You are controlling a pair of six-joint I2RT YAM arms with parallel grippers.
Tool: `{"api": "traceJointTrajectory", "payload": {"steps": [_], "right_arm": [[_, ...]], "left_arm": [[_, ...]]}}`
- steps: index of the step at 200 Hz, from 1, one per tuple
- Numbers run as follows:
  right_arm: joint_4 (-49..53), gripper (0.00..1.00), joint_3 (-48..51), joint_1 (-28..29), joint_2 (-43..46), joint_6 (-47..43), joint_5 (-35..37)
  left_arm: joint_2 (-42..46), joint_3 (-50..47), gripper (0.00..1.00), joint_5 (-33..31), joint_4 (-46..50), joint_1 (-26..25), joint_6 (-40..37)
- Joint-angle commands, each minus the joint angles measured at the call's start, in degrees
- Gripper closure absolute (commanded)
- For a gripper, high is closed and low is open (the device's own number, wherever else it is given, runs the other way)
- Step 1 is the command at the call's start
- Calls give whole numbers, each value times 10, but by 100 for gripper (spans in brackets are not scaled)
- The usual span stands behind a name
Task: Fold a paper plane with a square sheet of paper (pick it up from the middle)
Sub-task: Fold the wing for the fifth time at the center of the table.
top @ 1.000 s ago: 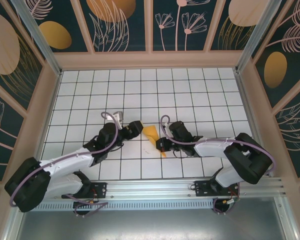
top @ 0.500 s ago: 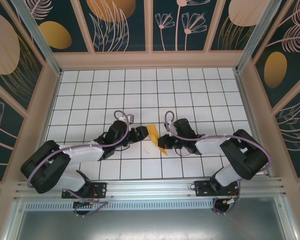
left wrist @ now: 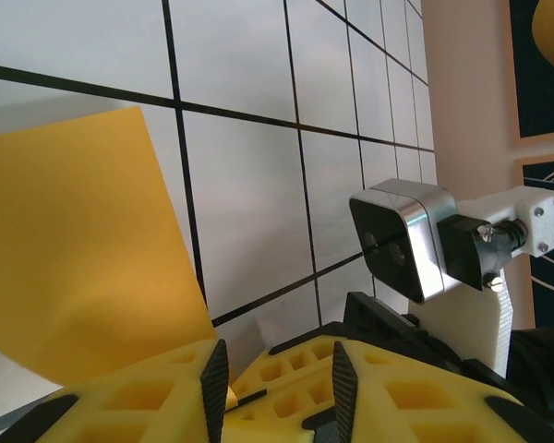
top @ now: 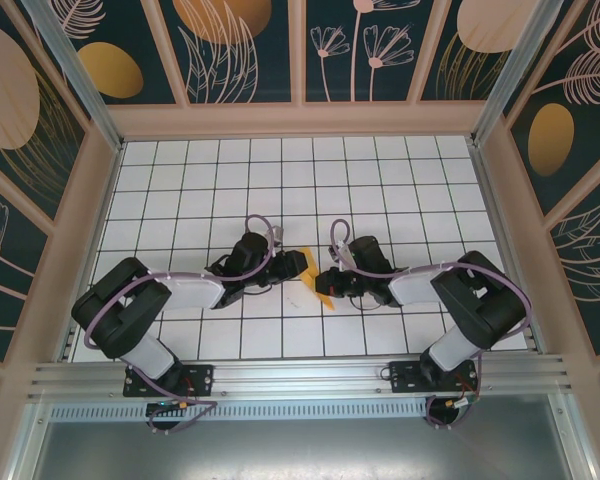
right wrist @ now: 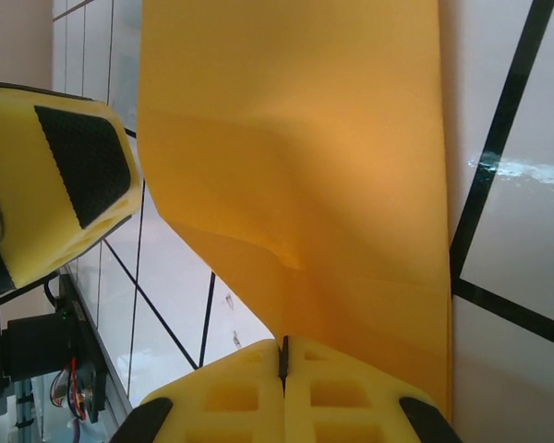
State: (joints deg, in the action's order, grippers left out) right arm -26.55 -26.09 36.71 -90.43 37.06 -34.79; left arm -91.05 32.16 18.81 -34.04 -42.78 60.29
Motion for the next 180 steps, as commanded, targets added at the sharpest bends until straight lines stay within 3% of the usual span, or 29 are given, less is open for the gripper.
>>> {"api": "traceJointTrajectory", "payload": {"steps": [1,37,59,99,180], "right_arm": [[-37,100,2,-10,-13,19,-27],[-58,100,3,-19,-19,42,-36],[-69,100,1,-26,-25,55,-40],[-87,100,-4,-37,-44,71,-57],[-90,100,-5,-46,-46,75,-58]], "left_arm": [[-5,9,60,15,-23,-4,5],[8,1,54,20,-42,-4,-6],[16,-7,56,26,-64,-4,-8],[-3,-13,69,22,-69,-4,-6],[-63,-6,69,0,-112,-4,-12]]}}
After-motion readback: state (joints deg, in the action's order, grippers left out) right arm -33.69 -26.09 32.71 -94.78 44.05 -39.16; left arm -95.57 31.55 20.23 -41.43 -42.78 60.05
